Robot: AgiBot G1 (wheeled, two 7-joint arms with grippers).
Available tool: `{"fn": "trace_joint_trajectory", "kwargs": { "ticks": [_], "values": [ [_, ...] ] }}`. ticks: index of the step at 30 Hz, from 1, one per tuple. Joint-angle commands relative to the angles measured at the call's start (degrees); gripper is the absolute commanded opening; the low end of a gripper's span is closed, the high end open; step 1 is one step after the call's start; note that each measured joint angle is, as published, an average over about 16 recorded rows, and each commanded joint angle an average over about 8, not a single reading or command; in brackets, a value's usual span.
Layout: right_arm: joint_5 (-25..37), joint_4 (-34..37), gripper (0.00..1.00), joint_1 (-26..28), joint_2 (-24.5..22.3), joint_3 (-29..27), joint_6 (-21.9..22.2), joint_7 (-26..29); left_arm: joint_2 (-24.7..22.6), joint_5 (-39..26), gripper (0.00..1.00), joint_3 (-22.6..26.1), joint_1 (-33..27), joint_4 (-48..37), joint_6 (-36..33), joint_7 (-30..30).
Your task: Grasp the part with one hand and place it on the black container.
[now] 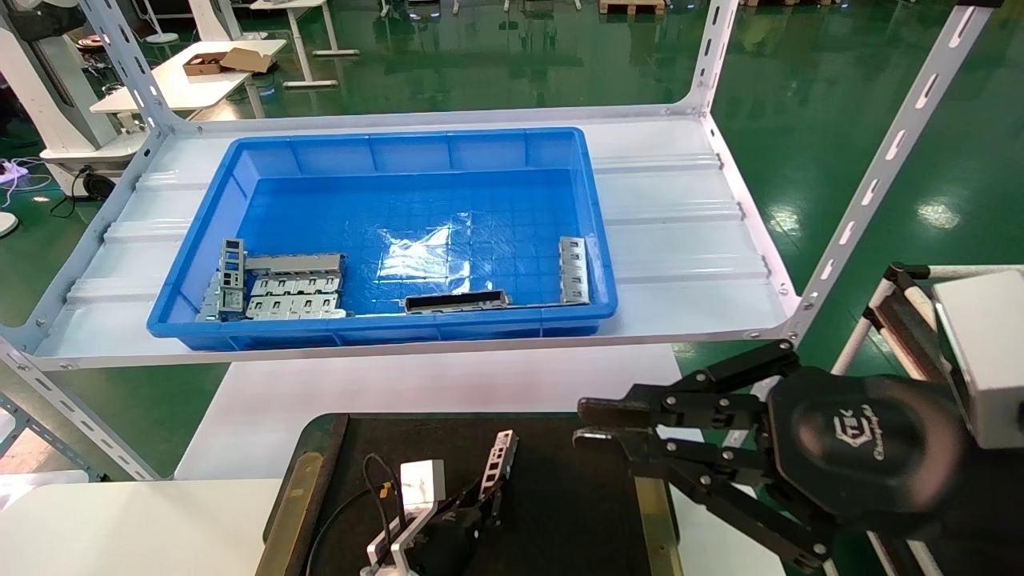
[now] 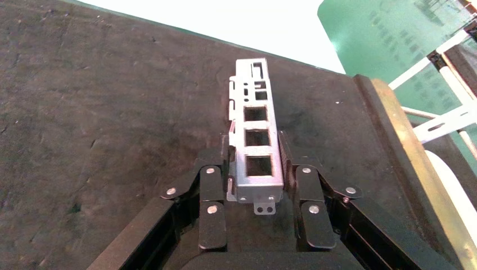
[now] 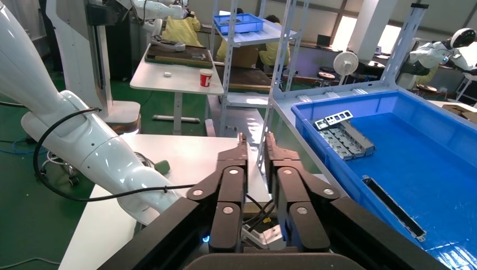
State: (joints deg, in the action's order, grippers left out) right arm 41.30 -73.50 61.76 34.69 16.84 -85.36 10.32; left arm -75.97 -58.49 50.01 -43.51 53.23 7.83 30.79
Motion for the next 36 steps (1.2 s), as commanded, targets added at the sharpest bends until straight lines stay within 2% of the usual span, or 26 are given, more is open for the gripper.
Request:
{"fn": "trace_joint_trajectory", "kwargs": {
  "ticks": [1,9,17,28,36],
  "values": [
    [0.0,0.0,1.0,0.0,0.0,0.01,0.0,0.0,0.07,0.58,1.0,0.63,-0.14,0.23,0.46,-0.04],
    [-0.02,0.0,1.0,0.01,-0.01,0.03,0.01,-0.02,1.69,1.2,1.0,2.06,-0.55,3.35,0.99,-0.84],
    [-0.04,0.0,1.0,0.01,-0.02,0.06,0.03,-0.03,9.05,-0.43,1.0,2.2,0.19,12.44,-3.47,-2.13],
    [-0.07,0.0,1.0,0.02,-0.04,0.1,0.04,-0.05,20.49,-1.19,1.0,-1.09,1.46,22.26,-16.52,-4.49],
    [-0.08,0.0,1.0,0.03,-0.05,0.12,0.05,-0.06,25.67,1.6,1.0,-7.03,2.22,23.24,-30.11,-12.02]
  ]
}}
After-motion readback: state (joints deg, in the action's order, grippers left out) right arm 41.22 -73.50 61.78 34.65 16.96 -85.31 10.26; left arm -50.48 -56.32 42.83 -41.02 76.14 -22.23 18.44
